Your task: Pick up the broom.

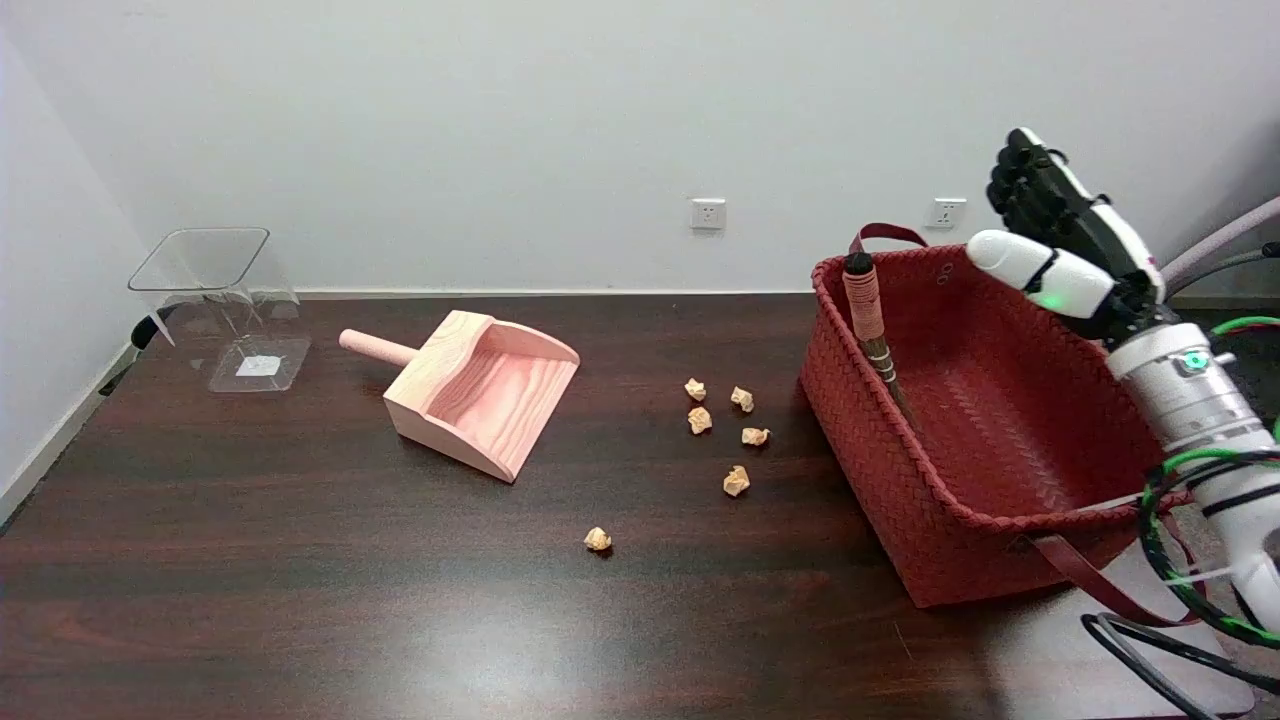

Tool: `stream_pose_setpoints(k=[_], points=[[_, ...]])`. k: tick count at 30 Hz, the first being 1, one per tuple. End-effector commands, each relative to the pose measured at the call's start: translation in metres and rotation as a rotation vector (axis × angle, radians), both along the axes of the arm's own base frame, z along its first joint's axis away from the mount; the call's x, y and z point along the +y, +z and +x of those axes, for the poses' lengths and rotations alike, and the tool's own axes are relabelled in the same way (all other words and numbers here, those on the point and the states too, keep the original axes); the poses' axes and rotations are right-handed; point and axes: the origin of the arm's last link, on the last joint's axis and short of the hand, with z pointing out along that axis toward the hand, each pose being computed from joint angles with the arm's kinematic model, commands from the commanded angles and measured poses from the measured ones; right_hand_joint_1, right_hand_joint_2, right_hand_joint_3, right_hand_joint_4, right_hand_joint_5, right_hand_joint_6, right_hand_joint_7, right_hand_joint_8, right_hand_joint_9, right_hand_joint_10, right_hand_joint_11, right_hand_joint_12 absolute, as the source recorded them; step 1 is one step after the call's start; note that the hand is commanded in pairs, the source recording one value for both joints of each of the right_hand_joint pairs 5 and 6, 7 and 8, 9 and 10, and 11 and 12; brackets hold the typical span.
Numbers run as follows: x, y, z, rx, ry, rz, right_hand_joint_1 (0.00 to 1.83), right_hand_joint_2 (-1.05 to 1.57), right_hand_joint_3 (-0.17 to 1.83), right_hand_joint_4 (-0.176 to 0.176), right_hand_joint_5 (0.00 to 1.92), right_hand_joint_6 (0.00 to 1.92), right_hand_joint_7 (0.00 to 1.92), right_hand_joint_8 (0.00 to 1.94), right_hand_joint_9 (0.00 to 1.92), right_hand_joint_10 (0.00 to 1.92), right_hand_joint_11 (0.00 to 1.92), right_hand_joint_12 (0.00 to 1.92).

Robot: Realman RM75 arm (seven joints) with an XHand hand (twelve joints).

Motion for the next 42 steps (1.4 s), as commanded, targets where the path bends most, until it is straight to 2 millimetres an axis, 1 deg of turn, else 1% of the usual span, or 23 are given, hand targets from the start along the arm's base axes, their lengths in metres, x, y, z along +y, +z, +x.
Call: stream_pose_setpoints(k=[1,16,24,30,36,42], points=[[-0.042,-0.027,-0.013,0.085,-0.096,0.045,0.92,0.71,-0.17,0.000,0.00,0.00,0.00,0.00,0.00,0.00,0.00,0.00],[-0.054,-0.050,-0.021,0.075,-0.145,0.086,0.92,0.69,-0.17,0.000,0.00,0.00,0.00,0.00,0.00,0.00,0.00,0.00],[-0.060,-0.063,-0.018,0.133,-0.176,0.093,0.92,0.66,-0.17,0.000,0.00,0.00,0.00,0.00,0.00,0.00,0.00,0.00],[-0.057,-0.071,-0.018,0.137,-0.186,0.107,0.92,0.65,-0.17,0.000,0.00,0.00,0.03,0.03,0.00,0.00,0.00,0.00],[-0.053,-0.075,-0.018,0.144,-0.202,0.109,0.92,0.64,-0.17,0.000,0.00,0.00,0.12,0.12,0.00,0.00,0.00,0.00],[-0.051,-0.082,-0.026,0.130,-0.226,0.126,0.92,0.64,-0.17,0.000,0.00,0.00,0.17,0.17,0.00,0.00,0.00,0.00]])
